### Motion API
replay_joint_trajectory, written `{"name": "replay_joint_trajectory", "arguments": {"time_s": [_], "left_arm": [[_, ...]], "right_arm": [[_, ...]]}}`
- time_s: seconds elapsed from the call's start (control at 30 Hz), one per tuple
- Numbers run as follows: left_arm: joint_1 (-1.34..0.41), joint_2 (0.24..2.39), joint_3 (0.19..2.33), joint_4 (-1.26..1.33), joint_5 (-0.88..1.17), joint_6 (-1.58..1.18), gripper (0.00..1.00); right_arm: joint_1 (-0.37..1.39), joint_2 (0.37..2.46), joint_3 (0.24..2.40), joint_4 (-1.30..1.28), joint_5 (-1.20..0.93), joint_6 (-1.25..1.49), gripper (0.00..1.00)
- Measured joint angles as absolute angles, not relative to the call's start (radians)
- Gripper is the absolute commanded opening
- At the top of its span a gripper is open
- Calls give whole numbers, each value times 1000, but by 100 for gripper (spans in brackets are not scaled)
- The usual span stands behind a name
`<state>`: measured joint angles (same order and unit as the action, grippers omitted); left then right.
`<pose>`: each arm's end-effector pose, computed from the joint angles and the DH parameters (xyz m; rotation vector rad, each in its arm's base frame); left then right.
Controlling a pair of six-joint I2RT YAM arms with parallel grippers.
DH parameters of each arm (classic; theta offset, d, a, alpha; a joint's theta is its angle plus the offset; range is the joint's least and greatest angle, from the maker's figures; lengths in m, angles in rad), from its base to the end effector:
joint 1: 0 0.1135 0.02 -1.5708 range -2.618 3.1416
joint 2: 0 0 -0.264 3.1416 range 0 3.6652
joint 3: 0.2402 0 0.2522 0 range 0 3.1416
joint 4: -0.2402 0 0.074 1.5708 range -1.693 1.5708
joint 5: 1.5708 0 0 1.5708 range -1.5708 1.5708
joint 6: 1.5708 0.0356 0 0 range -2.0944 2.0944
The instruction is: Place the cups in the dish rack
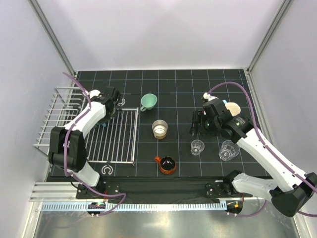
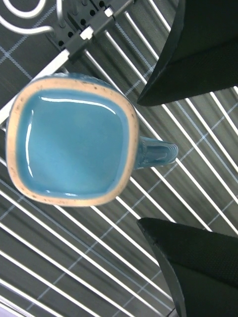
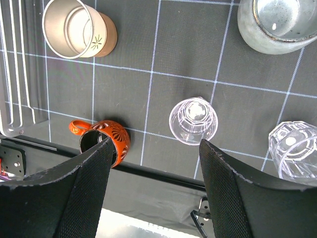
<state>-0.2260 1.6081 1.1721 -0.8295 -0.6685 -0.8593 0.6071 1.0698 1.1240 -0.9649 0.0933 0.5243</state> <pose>0.3050 -0.0475 0.2310 -0.9018 2.3250 0.5427 0.1675 0.1123 0.3318 -0.0638 2.5118 0.3623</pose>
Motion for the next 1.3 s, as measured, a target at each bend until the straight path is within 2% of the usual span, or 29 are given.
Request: {"name": "replay_joint_trajectory", "arguments": {"time_s": [0.33, 0.63, 0.97, 1.17, 1.3], "left_arm": [[-226, 1526, 1176, -881, -626, -859, 100], [-257, 1453, 1197, -974, -572, -870, 100], [-271, 1339, 1264, -1071, -465, -850, 100], [-273, 1267, 1263, -1095, -338, -848, 100], [-273, 1185, 1255, -1084, -213, -836, 98]], "right_arm": [[607, 1079, 1124, -937, 90, 524, 72], [607, 1127, 1142, -913, 92, 524, 72], [592, 1348, 1379, -926, 201, 530, 72], [547, 1478, 1557, -939, 234, 527, 72], [490, 1515, 1588, -944, 228, 525, 72]]}}
